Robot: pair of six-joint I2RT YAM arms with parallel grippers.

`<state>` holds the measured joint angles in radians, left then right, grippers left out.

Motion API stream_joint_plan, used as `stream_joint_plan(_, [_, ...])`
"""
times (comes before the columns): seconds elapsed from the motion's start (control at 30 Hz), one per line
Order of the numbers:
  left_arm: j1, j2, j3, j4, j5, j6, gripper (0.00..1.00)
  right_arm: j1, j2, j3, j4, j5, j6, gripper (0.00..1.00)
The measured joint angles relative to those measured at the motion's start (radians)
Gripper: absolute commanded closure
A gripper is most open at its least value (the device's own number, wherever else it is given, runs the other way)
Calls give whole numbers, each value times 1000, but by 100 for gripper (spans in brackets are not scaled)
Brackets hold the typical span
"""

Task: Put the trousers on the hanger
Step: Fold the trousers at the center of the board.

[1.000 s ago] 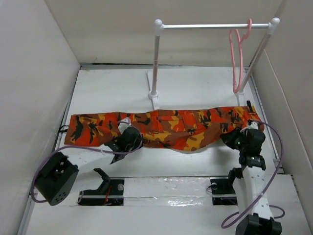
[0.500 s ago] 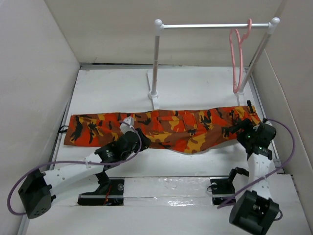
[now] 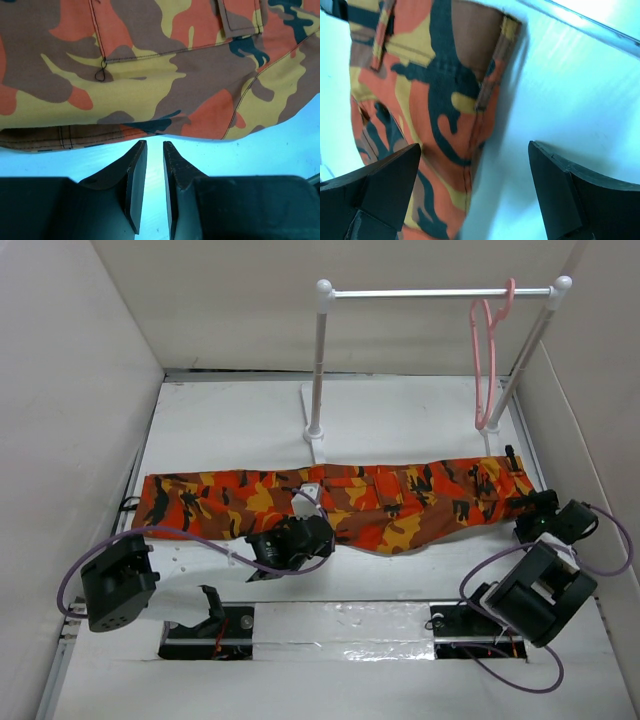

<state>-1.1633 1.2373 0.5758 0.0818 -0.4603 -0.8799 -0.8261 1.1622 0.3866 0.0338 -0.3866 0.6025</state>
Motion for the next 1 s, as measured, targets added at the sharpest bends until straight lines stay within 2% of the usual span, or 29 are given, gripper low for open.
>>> stream_joint_plan(0.1, [-2,-2,0,14,-24,11,83,0,59,-24,136,-15,55,22])
stream_joint_plan(0.13, [-1,-2,0,16,-33,14,84,0,77,-35,180,-19,80,37])
stream_joint_plan(0.17, [0,-3,0,17,-40,18,84,1,94,-43,224,-21,93,45])
stream_joint_plan(0.2, [2,-4,0,18,-44,19,85,4,112,-48,250,-22,110,72])
stream_joint_plan(0.23, [9,-5,0,18,-49,21,86,6,128,-50,271,-22,119,90])
stream_joint_plan(0.3, [21,-9,0,17,-56,24,86,14,143,-50,292,-25,131,100])
stream_joint_plan(0.4, [42,-31,-7,16,-75,25,86,28,82,-50,283,-29,122,100])
stream_joint_plan(0.47, [61,-49,-12,10,-89,25,86,64,-22,-48,242,-24,86,100])
stream_joint_plan(0.63, [136,-92,-17,6,-93,34,86,278,-380,2,71,-6,-55,100])
stream_joint_plan(0.73, [180,-108,-39,11,-87,37,86,455,-536,15,-20,-3,-107,100])
stream_joint_plan(0.8, [203,-109,-54,11,-75,39,86,582,-583,15,-62,6,-116,100])
stream_joint_plan(0.87, [214,-111,-68,11,-67,39,86,727,-585,15,-95,29,-112,100])
stream_joint_plan(1.0, [221,-130,-98,8,-58,37,86,1121,-503,62,-151,147,-95,100])
